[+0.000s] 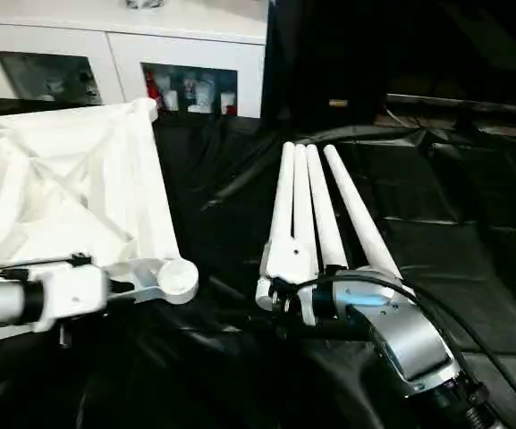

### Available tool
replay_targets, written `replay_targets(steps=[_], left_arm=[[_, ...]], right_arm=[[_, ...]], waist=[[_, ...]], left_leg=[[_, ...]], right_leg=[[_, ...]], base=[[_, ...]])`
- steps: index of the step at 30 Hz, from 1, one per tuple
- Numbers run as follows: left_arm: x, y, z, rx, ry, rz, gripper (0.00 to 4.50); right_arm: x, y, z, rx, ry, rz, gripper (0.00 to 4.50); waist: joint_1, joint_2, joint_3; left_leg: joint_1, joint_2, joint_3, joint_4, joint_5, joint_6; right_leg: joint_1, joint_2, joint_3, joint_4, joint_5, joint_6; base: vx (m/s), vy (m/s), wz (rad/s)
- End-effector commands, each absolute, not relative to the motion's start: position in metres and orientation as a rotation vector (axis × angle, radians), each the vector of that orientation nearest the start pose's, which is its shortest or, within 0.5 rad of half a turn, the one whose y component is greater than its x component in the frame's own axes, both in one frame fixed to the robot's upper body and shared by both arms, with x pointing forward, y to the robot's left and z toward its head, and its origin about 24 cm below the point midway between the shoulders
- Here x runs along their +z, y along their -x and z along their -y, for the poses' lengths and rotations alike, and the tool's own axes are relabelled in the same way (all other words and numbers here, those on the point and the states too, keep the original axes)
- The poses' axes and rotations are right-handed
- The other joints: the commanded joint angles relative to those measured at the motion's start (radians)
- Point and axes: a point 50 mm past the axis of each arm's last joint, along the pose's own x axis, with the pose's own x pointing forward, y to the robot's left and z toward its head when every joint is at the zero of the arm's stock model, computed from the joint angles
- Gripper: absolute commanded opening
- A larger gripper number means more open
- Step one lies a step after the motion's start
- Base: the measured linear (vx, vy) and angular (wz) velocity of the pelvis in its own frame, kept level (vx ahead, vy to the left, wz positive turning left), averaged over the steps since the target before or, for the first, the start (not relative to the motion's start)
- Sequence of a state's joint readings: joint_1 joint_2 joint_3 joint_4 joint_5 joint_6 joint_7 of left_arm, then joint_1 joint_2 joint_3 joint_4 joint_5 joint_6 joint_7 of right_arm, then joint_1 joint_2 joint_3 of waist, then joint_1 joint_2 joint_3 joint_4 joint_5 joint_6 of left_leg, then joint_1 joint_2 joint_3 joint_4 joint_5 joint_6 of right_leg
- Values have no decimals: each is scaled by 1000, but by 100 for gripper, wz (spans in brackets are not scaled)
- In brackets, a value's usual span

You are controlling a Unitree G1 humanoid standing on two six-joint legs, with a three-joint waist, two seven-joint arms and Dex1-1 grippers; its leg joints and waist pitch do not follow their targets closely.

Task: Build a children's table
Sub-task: Move table base

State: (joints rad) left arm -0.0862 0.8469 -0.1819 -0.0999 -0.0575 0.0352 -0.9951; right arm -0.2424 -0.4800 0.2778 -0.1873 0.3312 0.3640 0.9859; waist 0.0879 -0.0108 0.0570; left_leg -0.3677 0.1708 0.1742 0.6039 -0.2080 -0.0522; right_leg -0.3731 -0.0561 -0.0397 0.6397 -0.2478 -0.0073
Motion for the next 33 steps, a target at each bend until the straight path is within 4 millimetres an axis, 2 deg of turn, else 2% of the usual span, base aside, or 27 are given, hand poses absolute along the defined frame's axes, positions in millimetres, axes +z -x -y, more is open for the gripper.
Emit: replay_targets(steps=[1,3,4,7,8,10,11,13,14,16,17,19,20,22,25,26,31,33], left_arm=[[95,-236,-217,-1118,-701,-327,147],[108,-240,-220,-1071,-620,-289,158],[108,-240,-220,-1071,-620,-289,158],[120,-242,-224,-1044,-555,-264,181],[124,-242,-225,-1040,-535,-256,195],[133,-244,-221,-1005,-484,-205,211],[134,-245,-221,-1002,-481,-201,221],[134,-248,-215,-972,-488,-190,231],[134,-248,-212,-979,-473,-183,236],[134,-249,-205,-980,-432,-168,249],[134,-248,-198,-997,-402,-152,261],[134,-249,-195,-995,-395,-140,273],[133,-249,-193,-997,-394,-141,278],[132,-248,-191,-999,-396,-141,295],[134,-246,-186,-1031,-370,-142,315],[134,-246,-185,-1034,-367,-144,319],[135,-240,-177,-1093,-343,-157,319],[135,-239,-176,-1102,-352,-162,319]], right_arm=[[104,-248,114,1308,127,-132,375],[110,-258,112,1215,55,-103,404],[110,-258,112,1215,55,-103,404],[112,-274,109,1061,28,-93,420],[111,-279,109,1013,21,-100,444],[109,-293,106,833,-18,-155,450],[108,-294,106,820,-20,-160,450],[104,-303,107,683,-14,-218,450],[105,-305,107,659,-18,-222,450],[107,-313,106,581,-21,-215,450],[107,-320,106,497,-80,-233,450],[105,-324,107,436,-50,-279,450],[104,-324,107,410,-21,-318,450],[101,-324,108,368,-16,-401,450],[100,-322,108,324,-57,-493,450],[100,-323,109,316,-57,-500,450],[96,-321,113,252,-100,-581,450],[94,-319,112,263,-110,-607,450]], waist=[[0,17,-47],[-1,15,-43],[-2,16,-43],[-7,15,-41],[-8,15,-40],[-9,12,-38],[-10,13,-38],[-10,8,-39],[-9,8,-39],[-10,9,-39],[-12,5,-38],[-13,5,-38],[-15,-1,-36],[-19,-1,-34],[-24,-3,-32],[-26,-7,-31],[-28,-7,-27],[-30,-8,-28]], left_leg=[[19,63,-24,-82,-161,16],[17,60,-23,-84,-172,7],[19,61,-24,-85,-174,2],[18,57,-24,-88,-189,-23],[20,57,-23,-88,-192,-28],[19,54,-21,-89,-183,-36],[19,54,-21,-89,-171,-42],[20,52,-19,-88,-140,-51],[17,51,-19,-88,-129,-51],[16,53,-18,-88,-103,-59],[15,50,-18,-87,-90,-62],[14,49,-17,-85,-72,-65],[13,47,-16,-85,-57,-62],[11,44,-17,-85,-45,-60],[13,46,-18,-87,-58,-66],[12,47,-18,-89,-61,-69],[15,48,-16,-91,-74,-90],[15,47,-16,-90,-68,-92]], right_leg=[[26,-84,53,-66,25,-242],[24,-83,53,-69,-14,-243],[22,-82,52,-68,-27,-243],[20,-81,53,-72,-82,-229],[18,-79,53,-74,-88,-221],[16,-77,55,-73,-98,-216],[15,-77,55,-71,-91,-213],[14,-73,54,-70,-59,-204],[18,-75,55,-69,-46,-194],[17,-74,55,-63,-5,-188],[19,-73,55,-61,18,-190],[20,-70,54,-57,56,-193],[22,-65,54,-57,90,-183],[26,-65,54,-56,109,-171],[26,-68,54,-58,87,-163],[27,-68,54,-58,78,-162],[23,-69,55,-59,46,-155],[26,-68,55,-59,58,-151]], base=[[0,0,0],[0,0,0],[0,0,0],[0,0,0],[0,0,0],[0,0,0],[0,0,0],[0,0,0],[0,0,0],[0,0,0],[0,0,0],[0,0,0],[0,0,0],[0,0,0],[0,0,0],[0,0,0],[0,0,0],[0,0,0]])
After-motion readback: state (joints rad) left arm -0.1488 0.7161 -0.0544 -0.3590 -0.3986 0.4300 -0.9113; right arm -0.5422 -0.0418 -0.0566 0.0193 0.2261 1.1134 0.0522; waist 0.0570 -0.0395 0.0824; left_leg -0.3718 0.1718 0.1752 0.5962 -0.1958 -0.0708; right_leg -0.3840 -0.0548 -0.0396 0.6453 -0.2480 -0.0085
